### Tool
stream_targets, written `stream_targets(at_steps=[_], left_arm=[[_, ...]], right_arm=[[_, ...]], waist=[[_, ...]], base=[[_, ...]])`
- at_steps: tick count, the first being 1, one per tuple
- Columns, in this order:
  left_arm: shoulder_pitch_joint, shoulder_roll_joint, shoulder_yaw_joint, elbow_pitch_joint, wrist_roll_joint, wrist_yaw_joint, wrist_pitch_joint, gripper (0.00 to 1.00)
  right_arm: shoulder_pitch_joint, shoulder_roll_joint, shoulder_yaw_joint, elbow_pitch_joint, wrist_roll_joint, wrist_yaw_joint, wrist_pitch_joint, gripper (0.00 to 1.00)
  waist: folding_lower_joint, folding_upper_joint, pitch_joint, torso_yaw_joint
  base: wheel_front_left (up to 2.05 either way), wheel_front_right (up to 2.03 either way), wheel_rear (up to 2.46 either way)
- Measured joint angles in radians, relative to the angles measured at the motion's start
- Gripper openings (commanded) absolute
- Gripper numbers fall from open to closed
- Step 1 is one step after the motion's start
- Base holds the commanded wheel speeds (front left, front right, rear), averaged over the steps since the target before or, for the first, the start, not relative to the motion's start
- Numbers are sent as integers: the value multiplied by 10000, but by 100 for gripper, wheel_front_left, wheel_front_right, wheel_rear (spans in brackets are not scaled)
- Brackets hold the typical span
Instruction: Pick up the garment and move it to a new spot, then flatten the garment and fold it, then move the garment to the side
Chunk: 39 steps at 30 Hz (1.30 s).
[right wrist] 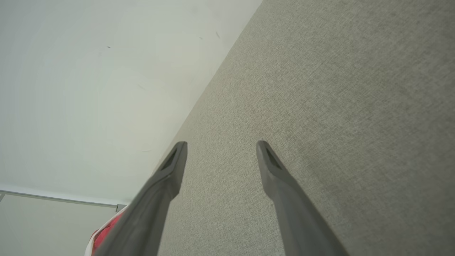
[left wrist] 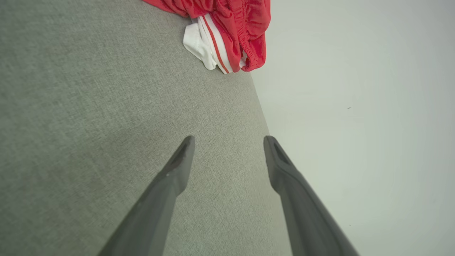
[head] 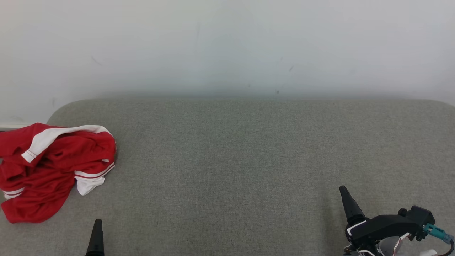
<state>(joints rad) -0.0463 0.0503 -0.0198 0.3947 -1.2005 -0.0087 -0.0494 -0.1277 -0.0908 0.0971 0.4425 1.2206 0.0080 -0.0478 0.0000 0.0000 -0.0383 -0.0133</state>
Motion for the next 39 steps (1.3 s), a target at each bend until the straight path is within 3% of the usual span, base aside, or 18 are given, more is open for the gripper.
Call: stream_targets(at_steps=[39], left_arm=[[-251,403,-543,755,6391,968,-1455,100]], right_arm=[[-1073,-313,1386,1352,-5574,-963,-1446,100]], waist=[[0,0,-360,9]], base=[[0,0,0]])
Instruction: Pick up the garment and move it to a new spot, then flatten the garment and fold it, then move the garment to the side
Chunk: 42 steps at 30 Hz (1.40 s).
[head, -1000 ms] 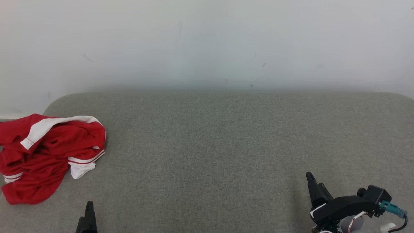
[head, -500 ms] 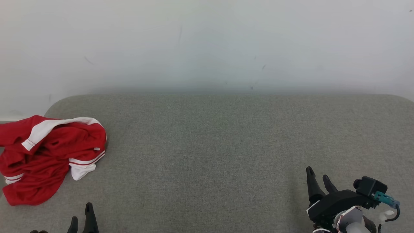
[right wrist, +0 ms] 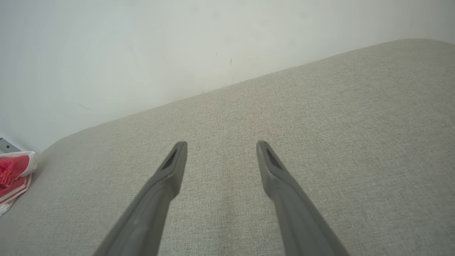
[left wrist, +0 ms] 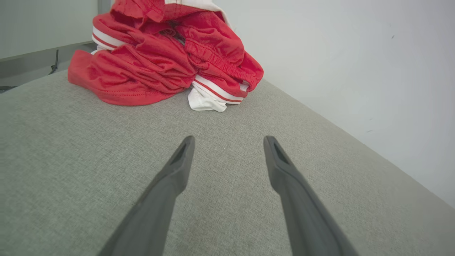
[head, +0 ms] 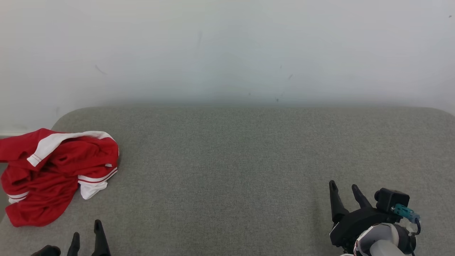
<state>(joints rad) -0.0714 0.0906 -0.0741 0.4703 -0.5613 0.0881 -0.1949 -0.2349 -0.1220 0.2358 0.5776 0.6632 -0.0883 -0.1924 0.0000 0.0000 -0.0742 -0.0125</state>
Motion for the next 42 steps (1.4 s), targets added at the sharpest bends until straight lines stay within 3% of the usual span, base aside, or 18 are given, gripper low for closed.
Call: stream_targets(at_steps=[17,28,42], left_arm=[[-412,355,-968,8,2895,345,-326,100],[-622,477,-1559,-69,2987,-109,633,100],[-631,564,-1735,-272,2987,-364,1239,100]], right_arm=[[-39,-65,-136,412,-2025,-360,-556,100],[12,-2,-717,564,-2065,-360,-529,100],[119,61,-968,414,-2336,-360,-259,100]], waist=[[0,0,-141,125],[0,0,-155,142],[0,0,-202,82]], base=[[0,0,0],[0,0,0],[0,0,0]])
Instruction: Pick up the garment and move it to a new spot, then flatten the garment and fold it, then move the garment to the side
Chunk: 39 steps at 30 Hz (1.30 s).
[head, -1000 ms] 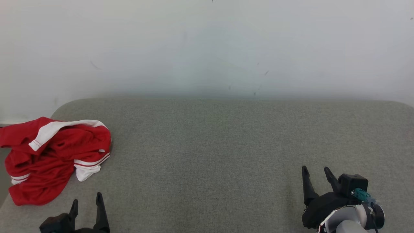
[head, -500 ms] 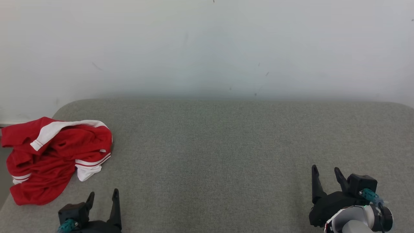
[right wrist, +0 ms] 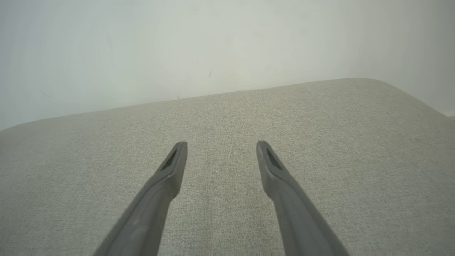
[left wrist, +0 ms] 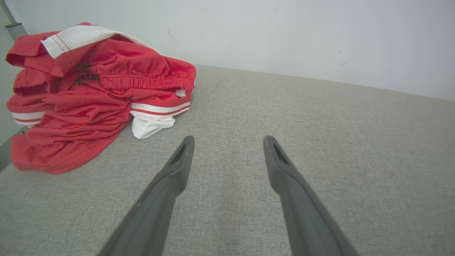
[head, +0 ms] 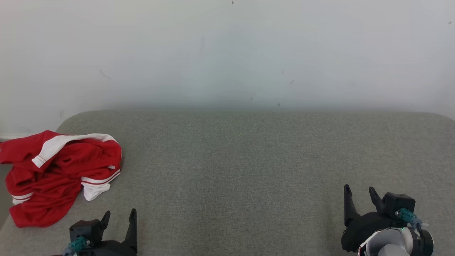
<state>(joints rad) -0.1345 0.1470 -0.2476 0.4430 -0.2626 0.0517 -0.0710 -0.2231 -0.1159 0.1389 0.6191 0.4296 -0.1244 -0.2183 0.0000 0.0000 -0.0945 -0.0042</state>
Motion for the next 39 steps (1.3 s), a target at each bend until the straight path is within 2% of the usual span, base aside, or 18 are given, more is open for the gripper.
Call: stream_targets(at_steps=[9,30,39], left_arm=[[0,38,-50,-142,-2,-6,276,100],[-5,50,-38,-686,-17,6,709,100],[-354,33,-151,-725,-13,10,884,100]], right_arm=[[206,29,-150,-188,-65,0,301,100],[543,-33,-330,-1624,-268,0,788,100],[1116,-52,-786,-2010,-314,0,963,100]], waist=[[0,0,6,-25],[0,0,83,19],[0,0,102,420]], base=[[0,0,0],[0,0,0],[0,0,0]])
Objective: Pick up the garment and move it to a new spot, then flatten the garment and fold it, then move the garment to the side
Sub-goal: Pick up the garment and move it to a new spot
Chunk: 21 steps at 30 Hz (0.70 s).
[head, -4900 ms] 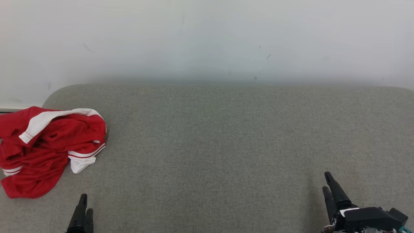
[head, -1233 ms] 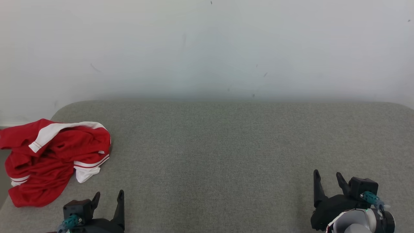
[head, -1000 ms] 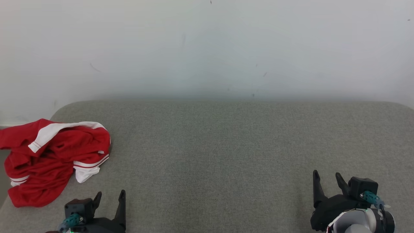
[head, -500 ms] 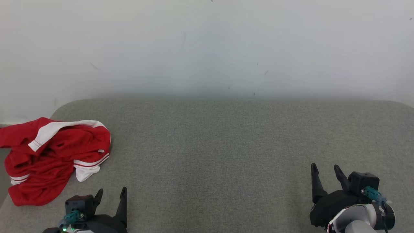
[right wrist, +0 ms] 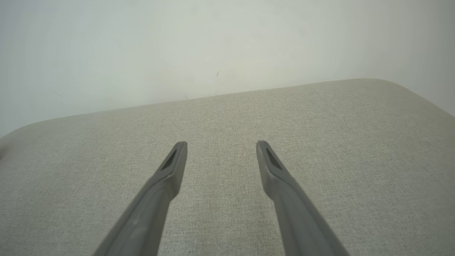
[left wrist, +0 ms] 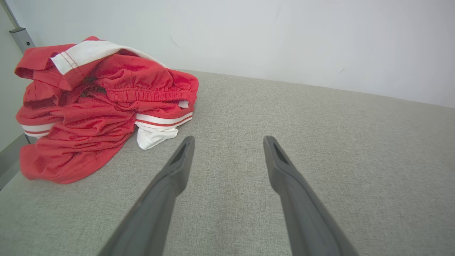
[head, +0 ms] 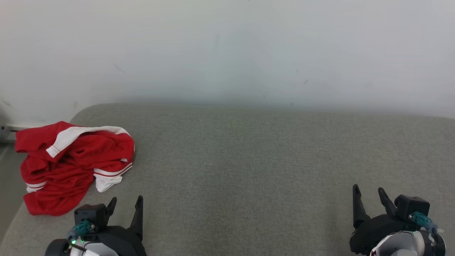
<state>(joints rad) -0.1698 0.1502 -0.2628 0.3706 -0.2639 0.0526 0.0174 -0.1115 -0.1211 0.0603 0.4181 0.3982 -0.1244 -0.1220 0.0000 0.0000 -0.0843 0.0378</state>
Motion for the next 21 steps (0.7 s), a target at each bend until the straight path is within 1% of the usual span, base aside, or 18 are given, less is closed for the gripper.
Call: stream_targets(at_steps=[5,8,16,21], left_arm=[[-3,-2,-35,-13,12,17,86,100],[18,46,36,-82,12,102,88,100],[271,224,236,-318,15,263,203,100],[251,299,194,-359,61,261,318,100]], right_arm=[[0,13,-50,-150,-44,-2,125,100],[-26,75,75,-337,-71,-2,247,100],[-248,244,360,-527,-146,-2,531,100],[-244,282,343,-593,-146,-2,619,100]], waist=[[0,1,6,476],[0,0,7,837],[0,0,10,1917],[0,0,24,2634]], base=[[0,0,0],[0,0,0],[0,0,0],[0,0,0]])
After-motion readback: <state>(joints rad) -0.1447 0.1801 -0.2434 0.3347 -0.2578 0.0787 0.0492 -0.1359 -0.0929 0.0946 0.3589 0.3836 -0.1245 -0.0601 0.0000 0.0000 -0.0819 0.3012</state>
